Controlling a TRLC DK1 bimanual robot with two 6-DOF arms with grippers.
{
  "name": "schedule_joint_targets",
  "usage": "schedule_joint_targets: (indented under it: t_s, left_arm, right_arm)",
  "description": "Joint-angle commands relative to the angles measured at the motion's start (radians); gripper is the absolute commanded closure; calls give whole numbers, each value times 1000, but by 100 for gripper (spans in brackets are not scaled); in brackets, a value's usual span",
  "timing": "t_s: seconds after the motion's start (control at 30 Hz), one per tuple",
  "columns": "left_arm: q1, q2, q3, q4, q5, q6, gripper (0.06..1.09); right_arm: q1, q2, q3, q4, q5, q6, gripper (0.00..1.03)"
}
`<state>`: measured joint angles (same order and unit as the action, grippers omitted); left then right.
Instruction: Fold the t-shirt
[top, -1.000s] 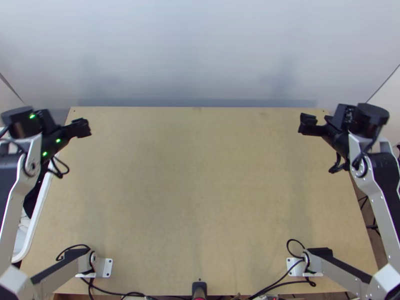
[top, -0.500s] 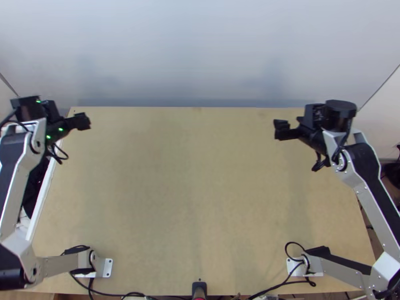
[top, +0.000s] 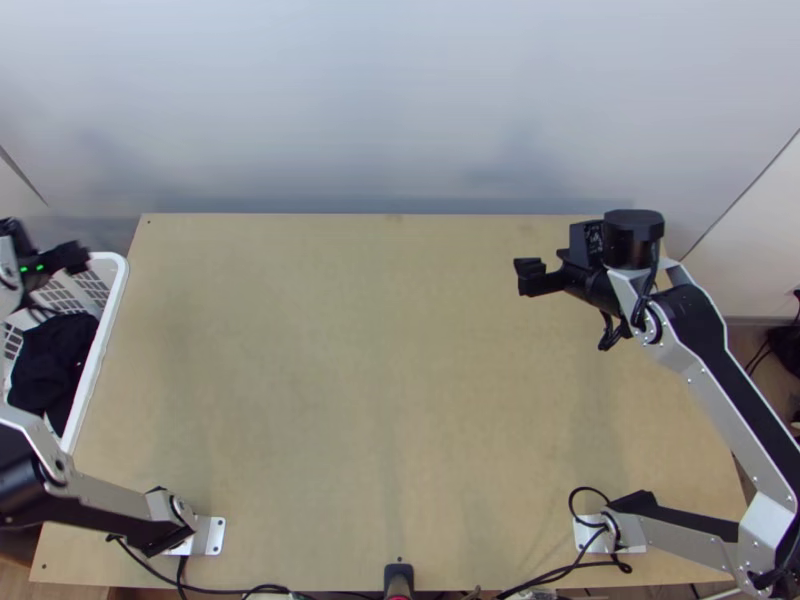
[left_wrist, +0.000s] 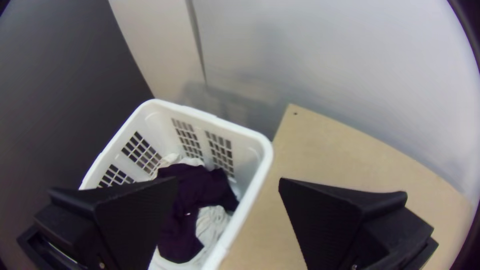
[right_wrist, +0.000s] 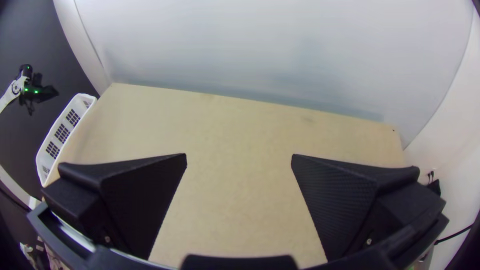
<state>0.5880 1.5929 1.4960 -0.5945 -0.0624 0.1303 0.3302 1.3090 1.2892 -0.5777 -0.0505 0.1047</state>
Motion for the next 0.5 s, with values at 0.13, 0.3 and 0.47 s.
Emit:
schedule_joint_targets:
  t_s: [0.13,0.3,0.47]
  left_arm:
    - [269,266,61,53,-20,169,11]
    - [322,371,89,64,-20,213,11]
    - [348,492,119,105,-22,221,11]
  right_arm:
    - [15,9,-33,12,0,15,5]
    - [36,15,-48,13,0,9,5]
    - [49,22,-51,16,1,-3,5]
